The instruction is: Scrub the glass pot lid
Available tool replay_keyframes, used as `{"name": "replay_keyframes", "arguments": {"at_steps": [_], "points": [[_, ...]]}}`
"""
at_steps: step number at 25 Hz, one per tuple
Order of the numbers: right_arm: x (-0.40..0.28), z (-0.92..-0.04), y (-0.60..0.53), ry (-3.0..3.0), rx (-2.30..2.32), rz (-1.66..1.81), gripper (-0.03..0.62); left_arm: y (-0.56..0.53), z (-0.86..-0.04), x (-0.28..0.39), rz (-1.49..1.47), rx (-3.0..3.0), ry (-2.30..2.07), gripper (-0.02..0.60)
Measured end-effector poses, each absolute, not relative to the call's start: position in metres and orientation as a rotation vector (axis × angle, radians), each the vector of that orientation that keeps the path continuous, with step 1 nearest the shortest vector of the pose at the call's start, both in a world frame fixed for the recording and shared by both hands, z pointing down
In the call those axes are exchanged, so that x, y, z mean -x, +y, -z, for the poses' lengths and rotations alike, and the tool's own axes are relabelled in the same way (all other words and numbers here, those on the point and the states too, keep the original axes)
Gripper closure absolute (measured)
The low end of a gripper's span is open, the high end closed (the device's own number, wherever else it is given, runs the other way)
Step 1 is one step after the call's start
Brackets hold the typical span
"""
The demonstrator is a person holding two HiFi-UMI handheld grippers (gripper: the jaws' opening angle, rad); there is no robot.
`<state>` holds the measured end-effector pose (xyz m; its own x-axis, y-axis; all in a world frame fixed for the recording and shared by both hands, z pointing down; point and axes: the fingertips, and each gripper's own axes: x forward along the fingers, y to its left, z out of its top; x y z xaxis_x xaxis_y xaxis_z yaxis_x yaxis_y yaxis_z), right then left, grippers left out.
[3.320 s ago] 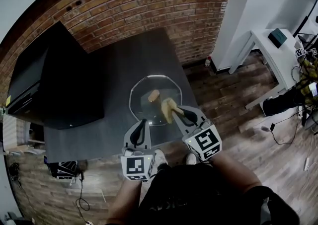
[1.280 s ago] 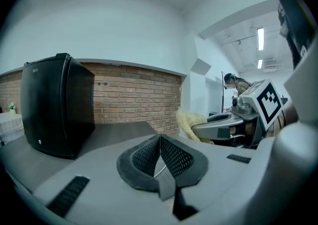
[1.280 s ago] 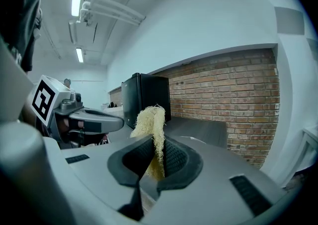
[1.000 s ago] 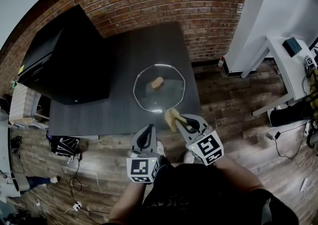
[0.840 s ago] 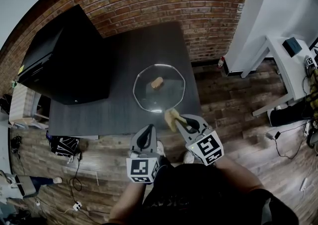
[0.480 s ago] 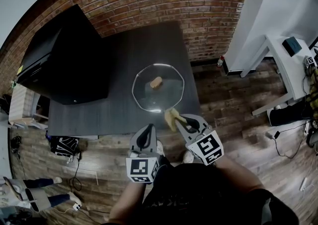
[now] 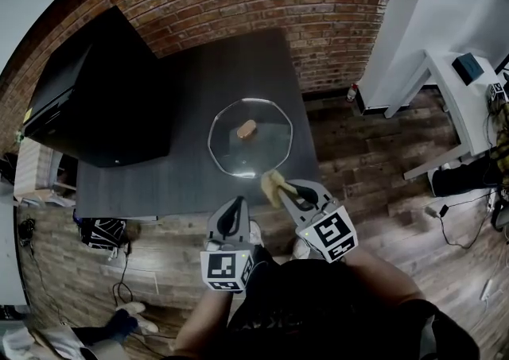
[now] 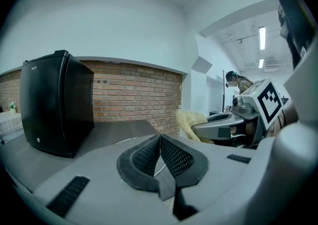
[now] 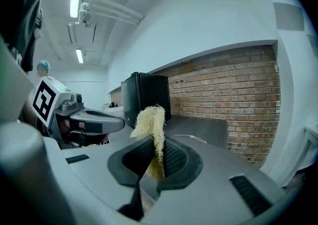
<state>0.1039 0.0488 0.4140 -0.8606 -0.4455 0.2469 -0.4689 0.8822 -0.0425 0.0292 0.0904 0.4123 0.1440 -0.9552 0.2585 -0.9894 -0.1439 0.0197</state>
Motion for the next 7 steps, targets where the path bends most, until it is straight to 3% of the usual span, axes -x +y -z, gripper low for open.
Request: {"name": "replay_keyframes", "arguments": {"at_steps": [7], "points": [[-0.1089,-0.4153,0.0511,-2.813,-0.691,-0.154,0.548,0.0901,-0.4116,-0.0383,-0.286,-2.245,-1.911,0.548]]}}
